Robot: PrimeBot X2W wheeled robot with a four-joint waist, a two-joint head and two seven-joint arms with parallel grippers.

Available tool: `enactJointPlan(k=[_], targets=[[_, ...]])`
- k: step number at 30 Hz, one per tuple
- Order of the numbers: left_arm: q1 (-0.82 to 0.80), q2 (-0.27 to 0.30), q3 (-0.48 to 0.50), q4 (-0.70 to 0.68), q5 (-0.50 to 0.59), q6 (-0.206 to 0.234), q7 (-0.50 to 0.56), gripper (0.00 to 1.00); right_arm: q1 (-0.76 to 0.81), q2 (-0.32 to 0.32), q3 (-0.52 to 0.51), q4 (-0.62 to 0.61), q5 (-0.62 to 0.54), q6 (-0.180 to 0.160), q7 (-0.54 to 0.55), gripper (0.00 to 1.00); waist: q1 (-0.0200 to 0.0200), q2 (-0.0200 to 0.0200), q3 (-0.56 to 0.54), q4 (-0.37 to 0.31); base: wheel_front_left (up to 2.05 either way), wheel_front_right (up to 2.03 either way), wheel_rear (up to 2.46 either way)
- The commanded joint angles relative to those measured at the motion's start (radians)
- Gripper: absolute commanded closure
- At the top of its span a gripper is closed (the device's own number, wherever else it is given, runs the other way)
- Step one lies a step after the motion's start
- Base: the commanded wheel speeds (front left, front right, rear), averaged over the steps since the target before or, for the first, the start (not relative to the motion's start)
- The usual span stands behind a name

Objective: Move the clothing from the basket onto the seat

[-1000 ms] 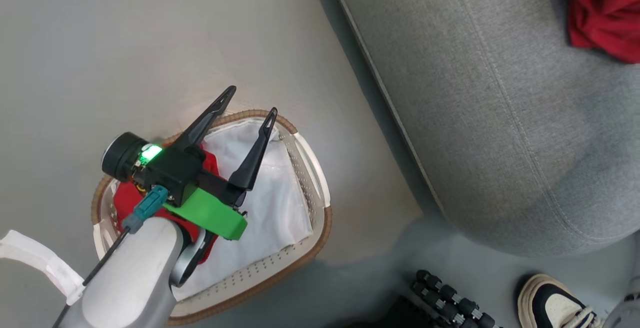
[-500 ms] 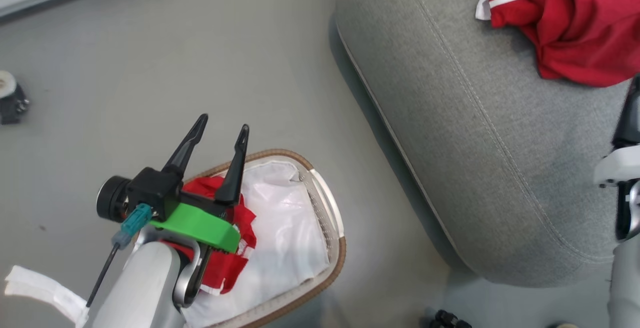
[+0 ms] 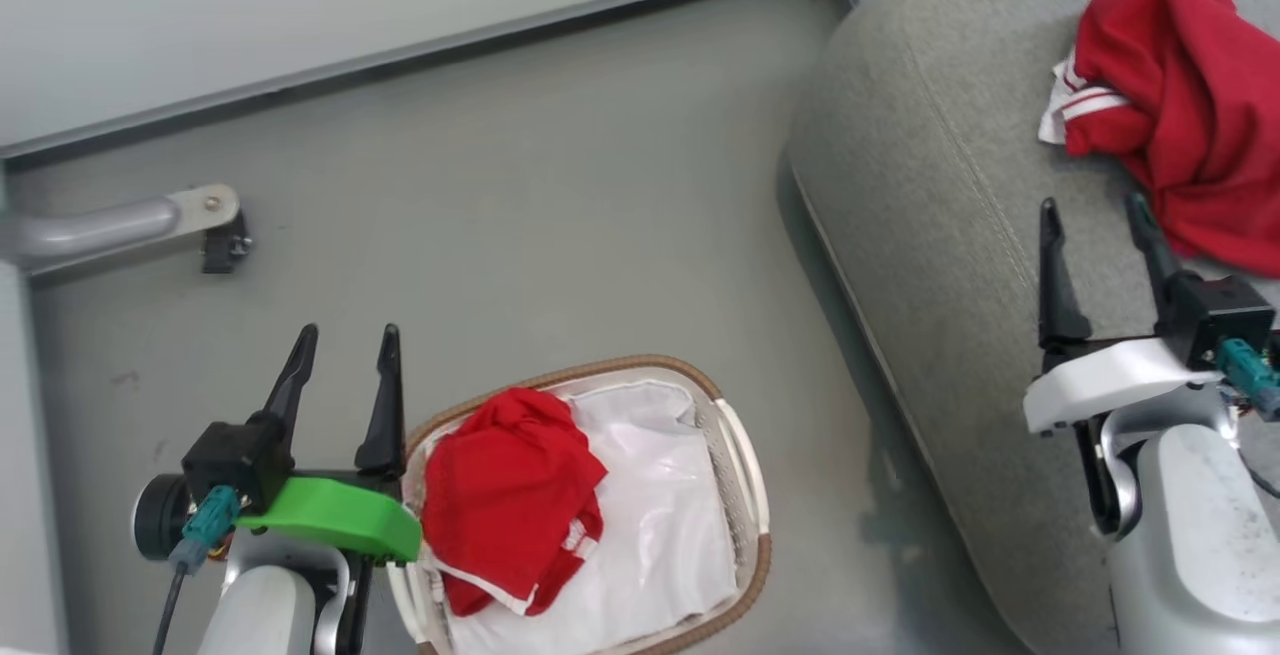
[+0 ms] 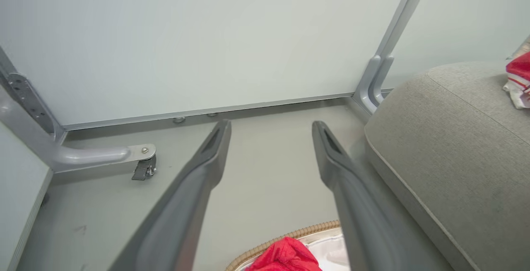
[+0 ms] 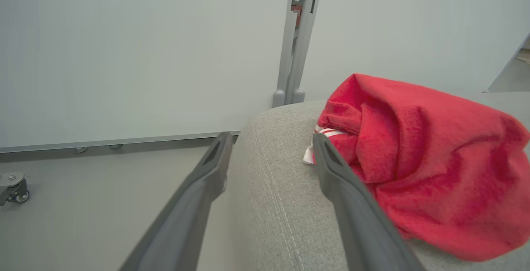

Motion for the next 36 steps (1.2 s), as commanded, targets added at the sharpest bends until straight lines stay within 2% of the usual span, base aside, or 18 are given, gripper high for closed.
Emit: enactJointPlan(k=[1, 7, 15, 25, 36], targets=[[0.023, -0.005, 0.019, 0.005, 0.018, -0.004, 0.001, 0.00, 0.022, -0.003, 0.020, 0.000, 0.013, -0.001, -0.002, 0.00, 0.0001, 0.0000, -0.070, 0.074, 0.00, 0.00, 0.00], [0.071, -0.032, 0.097, 0.003, 0.042, -0.004, 0.001, 0.00, 0.067, -0.004, 0.070, -0.019, 0.086, -0.001, -0.002, 0.00, 0.0001, 0.0000, -0.111, 0.114, 0.00, 0.00, 0.00], [0.148, -0.057, 0.152, -0.017, 0.061, -0.004, 0.001, 0.00, 0.149, -0.004, 0.101, -0.014, 0.093, -0.001, -0.002, 0.00, 0.0001, 0.0000, -0.179, 0.136, 0.00, 0.00, 0.00], [0.229, -0.071, 0.165, -0.025, 0.071, -0.004, 0.001, 0.00, 0.233, -0.004, 0.136, 0.011, 0.095, -0.001, -0.002, 0.00, 0.0001, 0.0000, -0.243, 0.148, 0.00, 0.00, 0.00], [0.231, -0.073, 0.128, -0.008, 0.047, -0.004, 0.001, 0.00, 0.236, -0.003, 0.150, 0.013, 0.099, -0.001, -0.002, 0.00, 0.0001, 0.0000, -0.229, 0.137, 0.00, 0.00, 0.00]])
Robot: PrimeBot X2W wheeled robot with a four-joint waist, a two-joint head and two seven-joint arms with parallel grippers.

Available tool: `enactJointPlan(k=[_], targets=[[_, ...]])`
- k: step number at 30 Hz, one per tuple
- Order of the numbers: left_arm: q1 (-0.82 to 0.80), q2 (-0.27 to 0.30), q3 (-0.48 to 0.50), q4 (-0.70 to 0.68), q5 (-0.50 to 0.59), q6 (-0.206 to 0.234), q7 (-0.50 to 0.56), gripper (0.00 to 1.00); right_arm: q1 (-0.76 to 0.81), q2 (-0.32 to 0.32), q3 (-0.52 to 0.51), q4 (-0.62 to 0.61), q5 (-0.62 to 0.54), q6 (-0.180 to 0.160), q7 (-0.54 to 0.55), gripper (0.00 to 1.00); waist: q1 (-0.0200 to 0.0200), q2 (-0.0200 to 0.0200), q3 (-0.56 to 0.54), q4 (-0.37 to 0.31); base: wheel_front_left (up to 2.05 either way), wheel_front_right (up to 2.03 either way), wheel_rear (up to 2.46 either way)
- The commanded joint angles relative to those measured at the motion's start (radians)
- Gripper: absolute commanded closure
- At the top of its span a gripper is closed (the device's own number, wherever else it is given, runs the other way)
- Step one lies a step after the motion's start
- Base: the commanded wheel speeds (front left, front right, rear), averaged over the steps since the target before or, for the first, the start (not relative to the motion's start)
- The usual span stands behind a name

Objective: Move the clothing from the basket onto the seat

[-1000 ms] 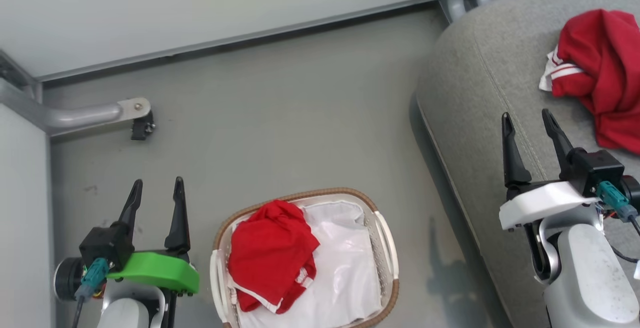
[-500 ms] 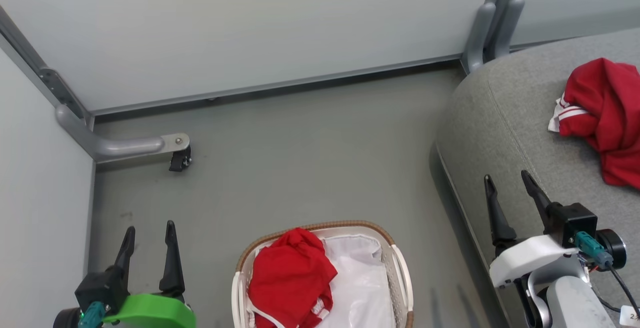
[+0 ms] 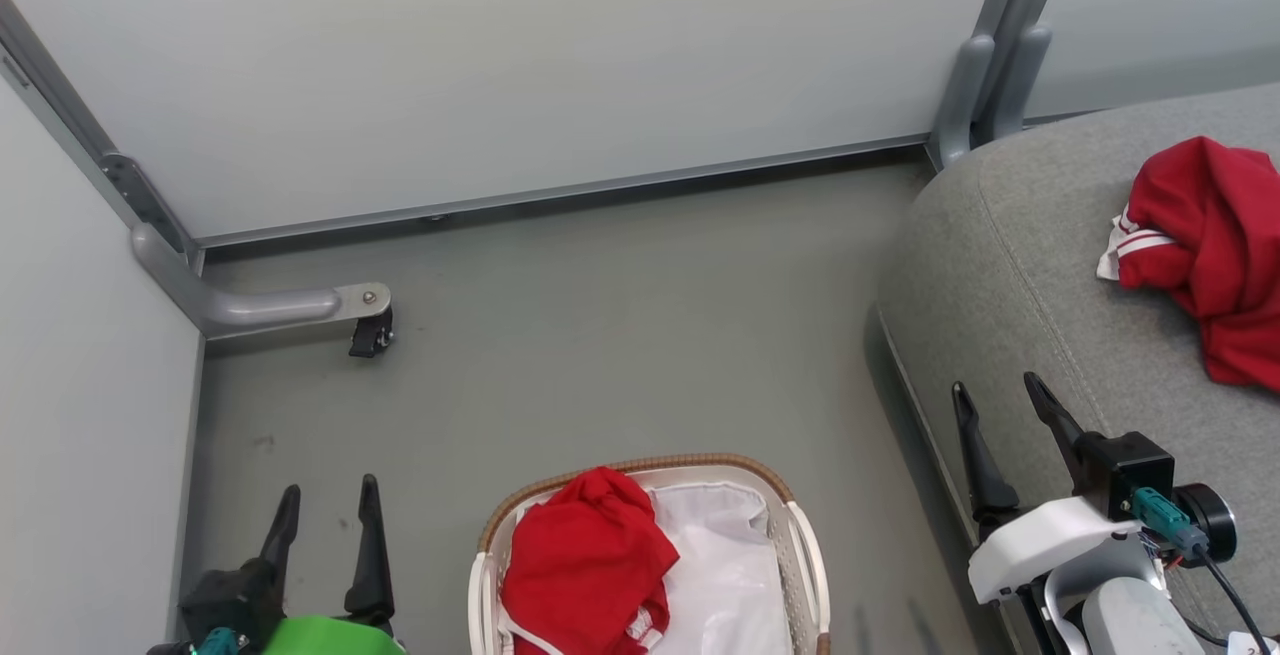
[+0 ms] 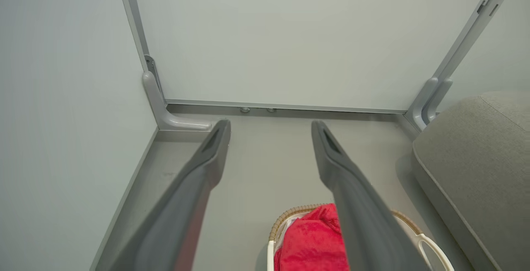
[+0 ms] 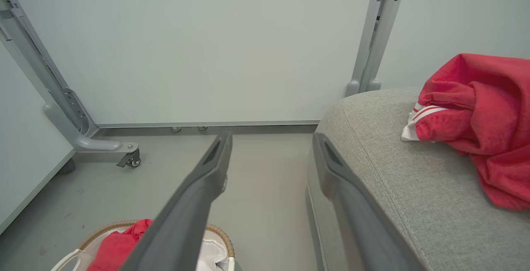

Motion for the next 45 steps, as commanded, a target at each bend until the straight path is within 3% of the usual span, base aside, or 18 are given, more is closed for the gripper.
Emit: enactJointPlan(k=[1, 10, 24, 37, 45], targets=[[-0.011, 0.000, -0.012, 0.004, -0.007, -0.004, 0.001, 0.00, -0.009, -0.005, 0.002, -0.005, 0.005, -0.001, -0.002, 0.00, 0.0001, 0.0000, 0.020, -0.010, 0.00, 0.00, 0.00], [-0.115, 0.009, -0.113, 0.030, -0.026, -0.004, 0.001, 0.00, -0.094, -0.004, 0.046, -0.048, 0.014, -0.001, -0.002, 0.00, 0.0001, 0.0000, 0.167, -0.058, 0.00, 0.00, 0.00], [-0.400, 0.100, -0.346, 0.178, -0.108, -0.004, 0.001, 0.00, -0.263, -0.004, 0.136, -0.115, 0.060, -0.001, -0.002, 0.00, 0.0001, 0.0000, 0.474, -0.197, 0.00, 0.00, 0.00], [-0.561, 0.180, -0.530, 0.391, -0.159, -0.004, 0.001, 0.00, -0.312, -0.003, 0.162, -0.159, 0.100, -0.001, -0.002, 0.00, 0.0001, 0.0000, 0.648, -0.297, 0.00, 0.00, 0.00], [-0.650, 0.213, -0.609, 0.572, -0.119, -0.004, 0.001, 0.00, -0.313, -0.003, 0.170, -0.165, 0.119, -0.001, -0.002, 0.00, 0.0001, 0.0000, 0.717, -0.320, 0.00, 0.00, 0.00]])
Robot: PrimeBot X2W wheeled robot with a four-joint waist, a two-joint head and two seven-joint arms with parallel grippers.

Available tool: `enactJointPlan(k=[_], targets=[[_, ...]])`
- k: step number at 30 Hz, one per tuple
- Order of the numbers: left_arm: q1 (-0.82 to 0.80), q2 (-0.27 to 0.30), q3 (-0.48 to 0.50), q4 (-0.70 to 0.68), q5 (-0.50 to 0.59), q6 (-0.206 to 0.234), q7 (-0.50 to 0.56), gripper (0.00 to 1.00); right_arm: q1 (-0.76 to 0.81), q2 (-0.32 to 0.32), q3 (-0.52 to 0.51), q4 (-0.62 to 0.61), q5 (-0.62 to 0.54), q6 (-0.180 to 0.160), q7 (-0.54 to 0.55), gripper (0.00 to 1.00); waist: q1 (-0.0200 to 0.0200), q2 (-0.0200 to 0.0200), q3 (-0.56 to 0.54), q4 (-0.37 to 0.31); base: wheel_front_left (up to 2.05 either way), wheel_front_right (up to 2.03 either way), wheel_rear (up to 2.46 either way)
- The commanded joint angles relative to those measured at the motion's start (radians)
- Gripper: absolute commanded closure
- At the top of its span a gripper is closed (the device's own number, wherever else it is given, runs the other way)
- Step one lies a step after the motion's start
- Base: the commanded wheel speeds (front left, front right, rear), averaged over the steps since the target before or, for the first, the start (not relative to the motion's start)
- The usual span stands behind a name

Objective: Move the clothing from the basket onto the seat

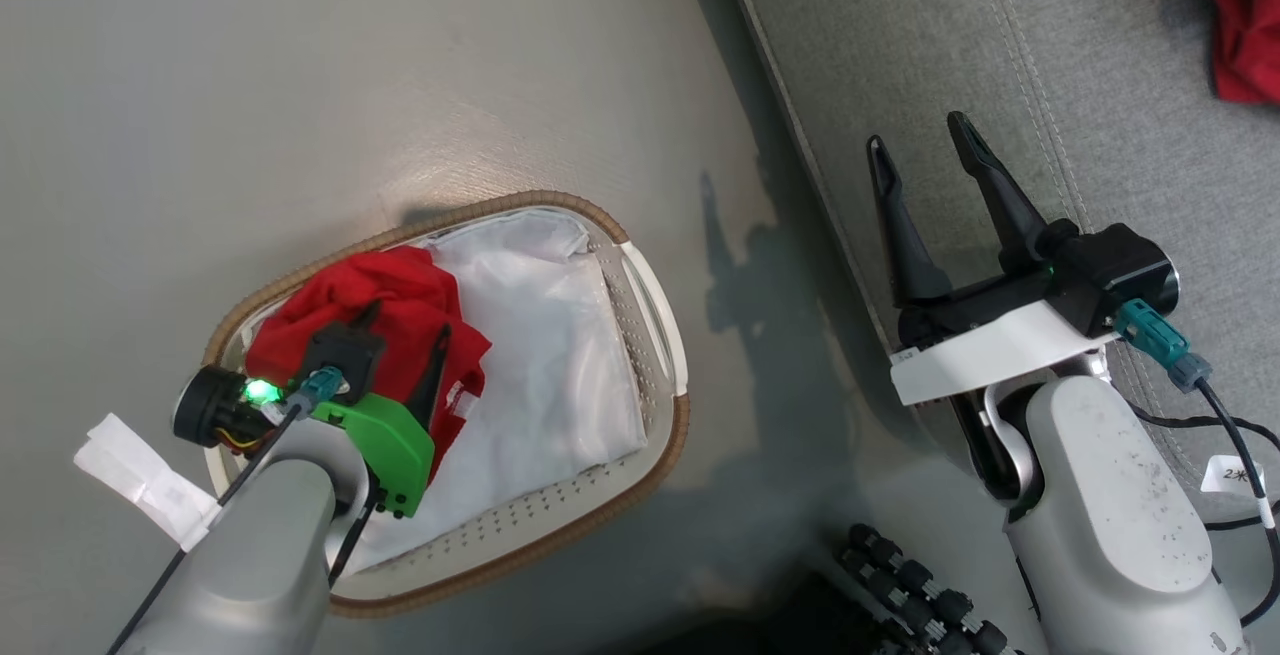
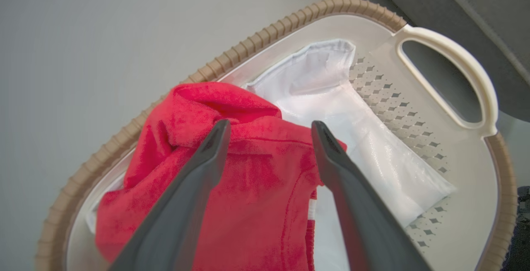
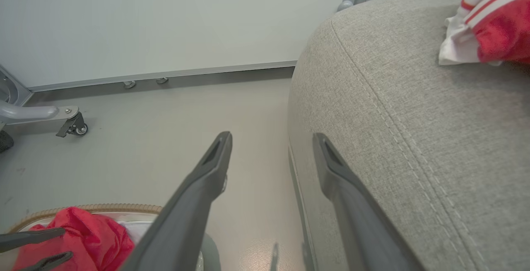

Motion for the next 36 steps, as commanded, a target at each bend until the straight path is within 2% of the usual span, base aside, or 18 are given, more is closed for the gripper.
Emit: enactJointPlan(k=[1, 12, 22, 23, 24, 25, 30, 36], targets=[[-0.024, 0.013, -0.003, 0.022, 0.008, -0.004, 0.001, 0.00, -0.015, -0.002, 0.005, -0.006, 0.007, -0.001, -0.002, 0.00, 0.0000, 0.0000, 0.055, -0.035, 0.00, 0.00, 0.00], [-0.117, 0.015, -0.062, 0.179, 0.058, -0.004, 0.001, 0.00, -0.047, -0.002, 0.009, -0.028, 0.034, -0.001, -0.002, 0.00, 0.0000, 0.0000, 0.138, -0.050, 0.00, 0.00, 0.00], [-0.170, -0.033, -0.145, 0.315, 0.041, -0.004, 0.019, 0.00, -0.056, -0.002, 0.008, -0.026, 0.039, -0.001, -0.002, 0.00, 0.0000, 0.0000, 0.165, -0.047, 0.00, 0.00, 0.00], [-0.169, -0.036, -0.156, 0.322, 0.032, -0.004, 0.026, 0.17, -0.057, -0.002, 0.008, -0.023, 0.039, -0.001, -0.002, 0.00, 0.0000, 0.0000, 0.163, -0.047, 0.00, 0.00, 0.00], [-0.167, -0.037, -0.166, 0.324, 0.023, -0.004, 0.028, 0.62, -0.058, -0.002, 0.009, -0.021, 0.039, -0.001, -0.002, 0.00, 0.0000, 0.0000, 0.161, -0.046, 0.00, 0.00, 0.00], [-0.164, -0.039, -0.176, 0.328, 0.012, -0.004, 0.032, 1.00, -0.060, -0.002, 0.012, -0.019, 0.041, -0.001, -0.002, 0.00, 0.0000, 0.0000, 0.156, -0.046, 0.00, 0.00, 0.00], [-0.138, -0.046, -0.209, 0.328, -0.041, -0.004, 0.024, 1.00, -0.063, -0.002, 0.010, -0.008, 0.039, -0.001, -0.002, 0.00, 0.0000, 0.0000, 0.116, -0.045, 0.00, 0.00, 0.00], [-0.091, -0.066, -0.238, 0.284, -0.109, -0.004, 0.006, 1.00, -0.040, -0.002, -0.001, 0.015, 0.028, -0.001, -0.002, 0.00, 0.0000, 0.0000, 0.016, -0.029, 0.00, 0.00, 0.00]])
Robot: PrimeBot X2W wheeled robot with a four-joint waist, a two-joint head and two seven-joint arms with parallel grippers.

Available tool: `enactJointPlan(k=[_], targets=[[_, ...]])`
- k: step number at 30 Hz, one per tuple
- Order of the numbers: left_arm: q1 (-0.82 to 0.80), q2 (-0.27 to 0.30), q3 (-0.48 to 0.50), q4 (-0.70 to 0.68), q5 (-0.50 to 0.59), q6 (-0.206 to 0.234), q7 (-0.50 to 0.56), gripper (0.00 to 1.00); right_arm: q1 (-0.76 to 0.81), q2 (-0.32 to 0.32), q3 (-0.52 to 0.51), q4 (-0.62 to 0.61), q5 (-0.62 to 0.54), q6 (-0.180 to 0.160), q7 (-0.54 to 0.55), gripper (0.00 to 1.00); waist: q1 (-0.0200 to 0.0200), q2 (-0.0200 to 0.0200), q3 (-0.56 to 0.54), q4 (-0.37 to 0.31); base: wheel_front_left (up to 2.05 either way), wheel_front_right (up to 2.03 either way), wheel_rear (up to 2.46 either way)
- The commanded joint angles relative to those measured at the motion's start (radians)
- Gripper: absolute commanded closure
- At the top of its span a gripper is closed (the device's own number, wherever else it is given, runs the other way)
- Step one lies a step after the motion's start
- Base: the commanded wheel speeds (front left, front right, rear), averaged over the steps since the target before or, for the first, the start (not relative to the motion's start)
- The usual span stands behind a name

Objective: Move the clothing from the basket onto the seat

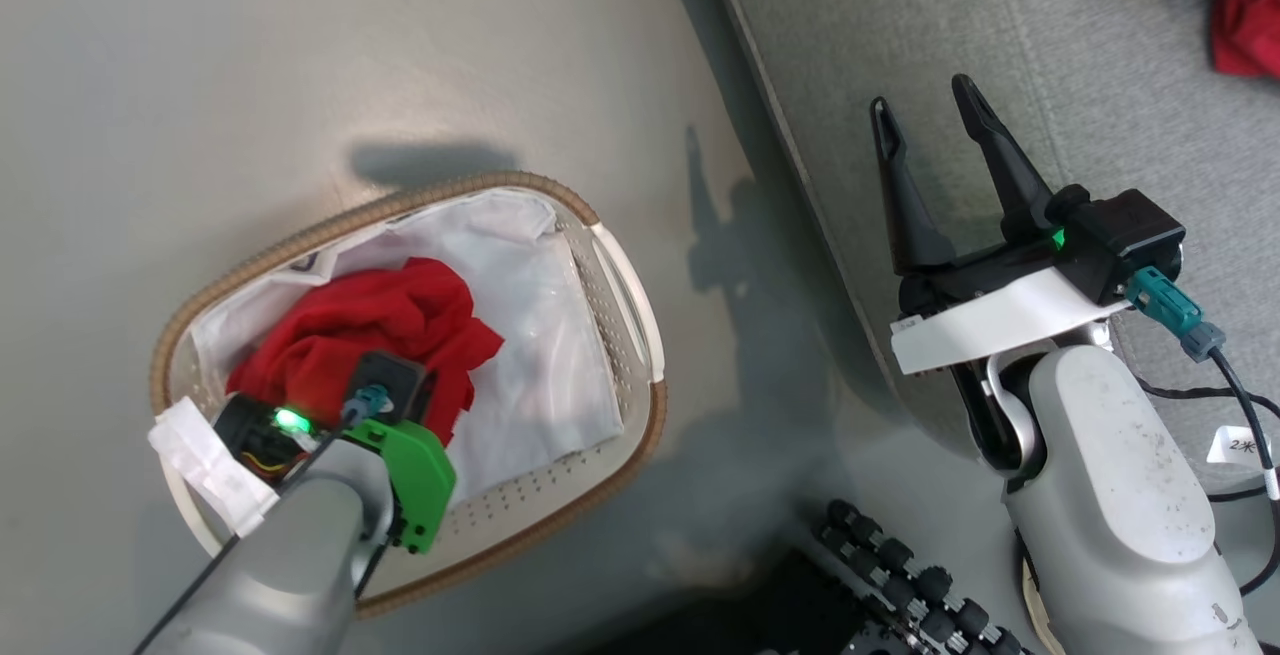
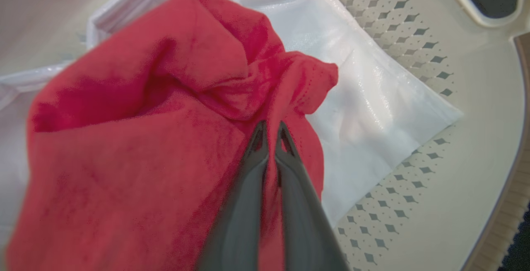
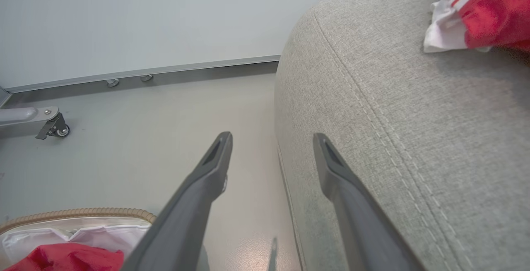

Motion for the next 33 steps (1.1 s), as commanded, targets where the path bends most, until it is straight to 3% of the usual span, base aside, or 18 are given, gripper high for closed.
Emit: enactJointPlan(k=[1, 10, 22, 33], targets=[[0.019, -0.004, -0.008, -0.017, -0.014, -0.004, -0.006, 1.00, 0.019, -0.003, -0.006, 0.010, -0.010, -0.001, -0.002, 0.00, -0.0001, 0.0000, -0.081, 0.019, 0.00, 0.00, 0.00], [0.137, -0.026, 0.047, -0.176, -0.079, -0.004, -0.009, 1.00, 0.096, -0.004, -0.045, 0.063, -0.035, -0.001, -0.002, 0.00, -0.0001, 0.0000, -0.285, 0.088, 0.00, 0.00, 0.00], [0.304, -0.054, 0.159, -0.428, -0.025, -0.004, -0.009, 1.00, 0.218, -0.004, -0.091, 0.117, -0.071, -0.001, -0.002, 0.00, -0.0001, 0.0000, -0.515, 0.179, 0.00, 0.00, 0.00], [0.383, -0.089, 0.284, -0.642, 0.029, -0.004, -0.009, 1.00, 0.317, -0.004, -0.111, 0.139, -0.075, -0.001, -0.002, 0.00, -0.0001, 0.0000, -0.652, 0.226, 0.00, 0.00, 0.00]])
